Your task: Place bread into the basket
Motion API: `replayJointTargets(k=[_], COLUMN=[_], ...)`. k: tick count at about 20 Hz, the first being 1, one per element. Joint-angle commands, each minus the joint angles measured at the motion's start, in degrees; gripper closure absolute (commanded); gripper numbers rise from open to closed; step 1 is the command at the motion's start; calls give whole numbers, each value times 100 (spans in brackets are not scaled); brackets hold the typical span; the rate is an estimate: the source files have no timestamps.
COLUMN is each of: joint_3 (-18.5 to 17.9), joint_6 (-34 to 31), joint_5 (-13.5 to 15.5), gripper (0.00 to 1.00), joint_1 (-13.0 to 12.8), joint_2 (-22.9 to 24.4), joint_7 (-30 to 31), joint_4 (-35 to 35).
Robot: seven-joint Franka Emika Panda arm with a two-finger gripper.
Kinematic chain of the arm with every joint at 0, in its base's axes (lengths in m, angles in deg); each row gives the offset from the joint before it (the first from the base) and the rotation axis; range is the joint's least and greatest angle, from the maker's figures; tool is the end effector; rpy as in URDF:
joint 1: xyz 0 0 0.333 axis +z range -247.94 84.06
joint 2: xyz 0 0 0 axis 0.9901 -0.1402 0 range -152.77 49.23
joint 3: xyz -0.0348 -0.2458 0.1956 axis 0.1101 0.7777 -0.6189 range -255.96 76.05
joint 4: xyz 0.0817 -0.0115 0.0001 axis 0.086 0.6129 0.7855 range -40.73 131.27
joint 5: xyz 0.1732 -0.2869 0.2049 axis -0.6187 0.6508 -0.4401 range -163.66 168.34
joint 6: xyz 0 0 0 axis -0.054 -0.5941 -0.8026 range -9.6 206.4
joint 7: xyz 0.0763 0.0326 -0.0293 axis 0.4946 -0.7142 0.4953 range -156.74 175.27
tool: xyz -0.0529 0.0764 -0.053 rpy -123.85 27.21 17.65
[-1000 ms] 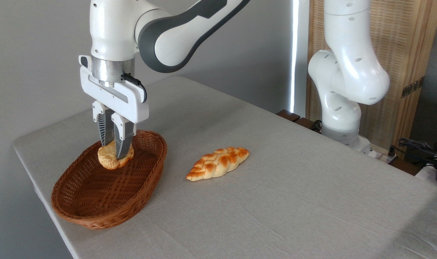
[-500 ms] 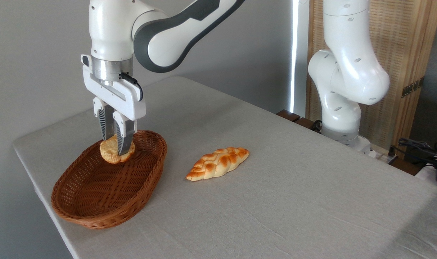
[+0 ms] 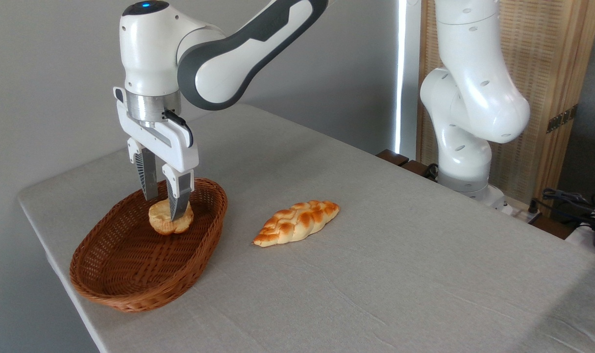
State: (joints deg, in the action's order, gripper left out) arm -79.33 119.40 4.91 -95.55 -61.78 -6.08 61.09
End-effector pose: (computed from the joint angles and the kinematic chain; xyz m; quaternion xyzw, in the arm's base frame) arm 0.5726 -0.2531 0.4525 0.9399 -0.3223 0.1042 0.0430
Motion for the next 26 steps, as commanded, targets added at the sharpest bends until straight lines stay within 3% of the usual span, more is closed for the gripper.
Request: replayJointTargets(k=[1, 6, 9, 15, 21, 26], joint_3=[-43, -157, -481, -1246, -1738, -1932], joint_6=[-126, -537, -1178, -2400, -2709, -3008], joint_5=[6, 15, 6, 6, -2, 6], gripper=[0, 0, 0, 0, 0, 0], joint_1=[-28, 42, 42, 42, 42, 42], joint_2=[43, 614, 1018, 1660, 2179, 2223], joint_7=[14, 50, -117, -1468, -2532, -2710], joint_4=[-88, -106, -106, -71, 316, 316])
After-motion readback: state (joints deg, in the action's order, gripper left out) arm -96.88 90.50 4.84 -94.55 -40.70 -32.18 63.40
